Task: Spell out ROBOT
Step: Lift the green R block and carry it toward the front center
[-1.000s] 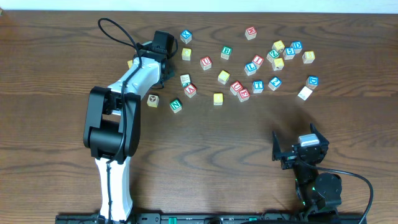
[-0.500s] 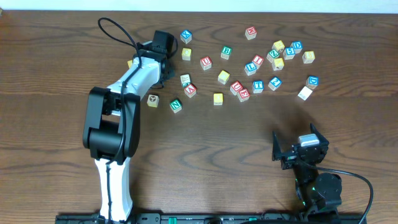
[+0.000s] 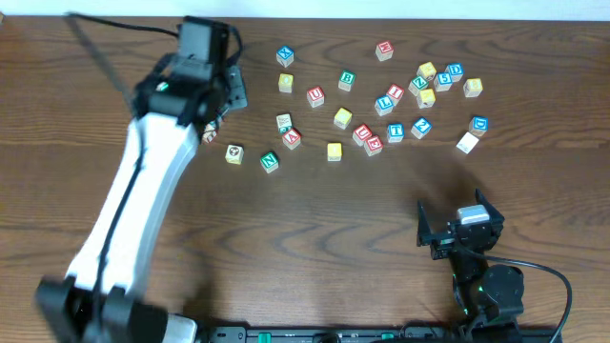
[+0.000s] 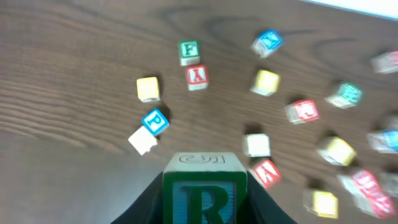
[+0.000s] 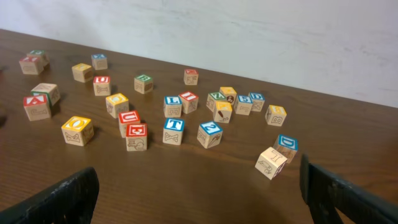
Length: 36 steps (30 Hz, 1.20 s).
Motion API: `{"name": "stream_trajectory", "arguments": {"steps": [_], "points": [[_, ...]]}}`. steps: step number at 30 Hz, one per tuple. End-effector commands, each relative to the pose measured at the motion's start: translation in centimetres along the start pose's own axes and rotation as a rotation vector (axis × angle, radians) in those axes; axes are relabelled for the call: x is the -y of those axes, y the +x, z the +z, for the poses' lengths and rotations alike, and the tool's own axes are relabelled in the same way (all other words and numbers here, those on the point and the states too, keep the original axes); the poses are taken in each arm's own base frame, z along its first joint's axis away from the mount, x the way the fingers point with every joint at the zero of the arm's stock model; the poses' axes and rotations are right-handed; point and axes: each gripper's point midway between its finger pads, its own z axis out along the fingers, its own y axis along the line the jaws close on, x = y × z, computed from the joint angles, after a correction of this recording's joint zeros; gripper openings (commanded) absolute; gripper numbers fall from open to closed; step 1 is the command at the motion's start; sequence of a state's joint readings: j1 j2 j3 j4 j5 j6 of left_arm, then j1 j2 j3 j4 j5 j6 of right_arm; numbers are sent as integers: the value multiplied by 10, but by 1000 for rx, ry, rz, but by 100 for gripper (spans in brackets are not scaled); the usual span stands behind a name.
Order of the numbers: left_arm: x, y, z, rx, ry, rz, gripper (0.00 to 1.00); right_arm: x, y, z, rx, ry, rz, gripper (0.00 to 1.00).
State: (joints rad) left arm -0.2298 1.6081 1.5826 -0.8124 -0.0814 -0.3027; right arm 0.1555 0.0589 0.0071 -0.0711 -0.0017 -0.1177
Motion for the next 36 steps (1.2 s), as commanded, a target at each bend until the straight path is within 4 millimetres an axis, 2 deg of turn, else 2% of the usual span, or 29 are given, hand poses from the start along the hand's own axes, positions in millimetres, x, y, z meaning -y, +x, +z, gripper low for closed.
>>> {"name": "stream_trajectory", "arguments": {"steps": [1, 5, 7, 10, 12, 16, 27, 31, 36], "points": [[7, 6, -57, 16, 113, 37, 8, 2, 2, 0, -7, 7, -10, 99], [1, 32, -99, -25, 155, 40, 8, 2, 2, 0, -7, 7, -10, 99], [-7, 48, -111, -64, 142, 43, 8, 2, 2, 0, -7, 7, -10, 99], [-17, 71, -116, -131, 118, 46, 8, 2, 2, 0, -7, 7, -10, 99], [-20, 84, -113, -173, 107, 49, 8, 2, 2, 0, -7, 7, -10, 99], [-17, 106, -96, -241, 105, 72, 8, 2, 2, 0, -7, 7, -10, 99], [24, 166, -24, -362, 125, 111, 8, 2, 2, 0, -7, 7, -10, 99], [20, 186, 7, -420, 12, 109, 8, 2, 2, 0, -7, 7, -10, 99], [21, 211, 38, -525, -46, 148, 8, 2, 2, 0, -7, 7, -10, 99]]}}
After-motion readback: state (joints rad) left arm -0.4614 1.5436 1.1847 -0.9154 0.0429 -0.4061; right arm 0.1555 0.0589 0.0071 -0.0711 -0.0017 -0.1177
